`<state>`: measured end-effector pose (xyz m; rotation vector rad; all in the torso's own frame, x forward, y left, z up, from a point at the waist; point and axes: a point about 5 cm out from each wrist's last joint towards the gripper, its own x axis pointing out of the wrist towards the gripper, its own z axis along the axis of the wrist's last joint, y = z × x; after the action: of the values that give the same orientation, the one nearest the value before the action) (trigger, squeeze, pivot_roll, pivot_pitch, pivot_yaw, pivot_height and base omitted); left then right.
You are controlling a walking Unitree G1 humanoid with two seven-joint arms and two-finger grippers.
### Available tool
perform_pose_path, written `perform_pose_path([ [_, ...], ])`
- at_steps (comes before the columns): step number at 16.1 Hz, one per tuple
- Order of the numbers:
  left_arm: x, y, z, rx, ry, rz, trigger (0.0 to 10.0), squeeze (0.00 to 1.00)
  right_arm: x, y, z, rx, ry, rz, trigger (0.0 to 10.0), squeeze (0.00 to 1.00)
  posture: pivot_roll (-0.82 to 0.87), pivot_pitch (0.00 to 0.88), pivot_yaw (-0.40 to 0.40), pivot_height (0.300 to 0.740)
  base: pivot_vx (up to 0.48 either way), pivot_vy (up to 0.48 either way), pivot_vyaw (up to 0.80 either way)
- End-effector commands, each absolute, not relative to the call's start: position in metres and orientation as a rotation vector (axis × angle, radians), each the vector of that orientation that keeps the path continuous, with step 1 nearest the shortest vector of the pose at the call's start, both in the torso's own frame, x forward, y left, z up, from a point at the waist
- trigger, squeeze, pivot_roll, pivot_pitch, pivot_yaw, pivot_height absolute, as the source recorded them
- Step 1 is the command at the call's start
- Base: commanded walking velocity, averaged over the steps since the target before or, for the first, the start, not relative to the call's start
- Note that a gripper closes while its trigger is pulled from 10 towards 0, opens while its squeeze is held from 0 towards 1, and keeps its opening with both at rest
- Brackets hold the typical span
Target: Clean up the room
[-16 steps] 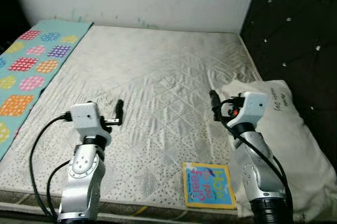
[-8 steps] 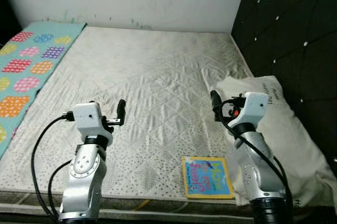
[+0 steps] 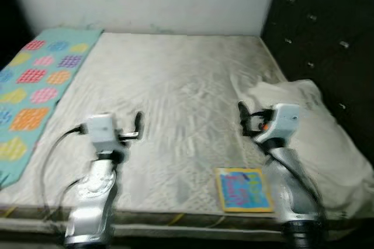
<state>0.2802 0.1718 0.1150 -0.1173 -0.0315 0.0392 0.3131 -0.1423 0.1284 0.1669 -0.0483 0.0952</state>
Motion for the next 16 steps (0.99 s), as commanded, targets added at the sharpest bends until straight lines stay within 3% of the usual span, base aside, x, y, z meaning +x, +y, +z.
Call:
perform_pose_path([
  [1, 0.2819, 0.1677, 0.1167, -0.117, -0.034, 0.031, 10.0, 0.00, 0.3137, -0.1480, 0.1295, 0.155, -0.052, 0.080, 10.0, 0.00, -0.08, 0.022, 0.013, 0.740, 0.000, 0.480, 0.00],
  [5, 0.2826, 0.1675, 0.1168, -0.118, -0.035, 0.031, 10.0, 0.00, 0.3134, -0.1474, 0.1284, 0.149, -0.047, 0.086, 10.0, 0.00, -0.08, 0.022, 0.013, 0.740, 0.000, 0.480, 0.00],
  [8, 0.2828, 0.1679, 0.1167, -0.119, -0.034, 0.034, 10.0, 0.00, 0.3129, -0.1450, 0.1282, 0.136, -0.049, 0.100, 10.0, 0.00, -0.08, 0.021, 0.013, 0.740, 0.000, 0.480, -0.58],
  [16, 0.2833, 0.1683, 0.1166, -0.127, -0.031, 0.041, 10.0, 0.00, 0.3127, -0.1453, 0.1263, 0.129, -0.042, 0.101, 10.0, 0.00, -0.08, 0.025, 0.013, 0.740, 0.000, 0.480, 0.00],
])
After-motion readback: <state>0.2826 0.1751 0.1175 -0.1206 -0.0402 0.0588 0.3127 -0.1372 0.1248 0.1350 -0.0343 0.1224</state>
